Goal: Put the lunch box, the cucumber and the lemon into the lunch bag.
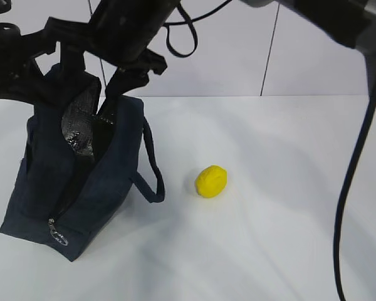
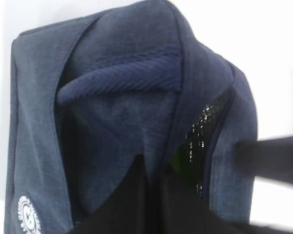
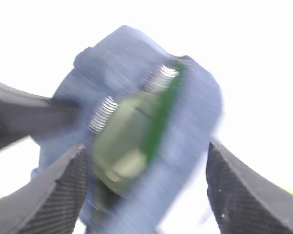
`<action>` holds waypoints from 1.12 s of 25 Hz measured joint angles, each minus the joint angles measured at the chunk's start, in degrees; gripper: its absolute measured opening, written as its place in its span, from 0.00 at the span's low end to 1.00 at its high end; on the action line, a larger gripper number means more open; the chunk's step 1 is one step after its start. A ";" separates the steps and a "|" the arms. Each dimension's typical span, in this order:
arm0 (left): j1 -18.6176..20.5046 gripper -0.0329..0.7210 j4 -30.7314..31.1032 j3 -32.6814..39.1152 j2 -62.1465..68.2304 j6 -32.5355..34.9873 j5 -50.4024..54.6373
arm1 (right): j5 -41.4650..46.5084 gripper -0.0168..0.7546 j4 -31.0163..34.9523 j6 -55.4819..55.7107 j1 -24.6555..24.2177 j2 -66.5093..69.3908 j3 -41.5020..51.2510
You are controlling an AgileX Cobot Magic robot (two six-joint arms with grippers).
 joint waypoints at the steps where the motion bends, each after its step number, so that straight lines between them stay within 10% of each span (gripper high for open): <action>1: 0.00 0.03 0.14 0.00 0.00 0.00 0.25 | 0.02 0.76 -1.97 0.12 0.00 -0.58 -0.51; 17: 0.00 0.04 1.76 0.00 0.00 0.23 0.49 | -0.07 0.76 -24.82 1.06 -0.23 -18.74 27.67; 28: 0.00 0.03 2.46 0.00 0.00 0.69 0.39 | -1.78 0.76 -27.65 12.45 -2.59 -19.50 39.96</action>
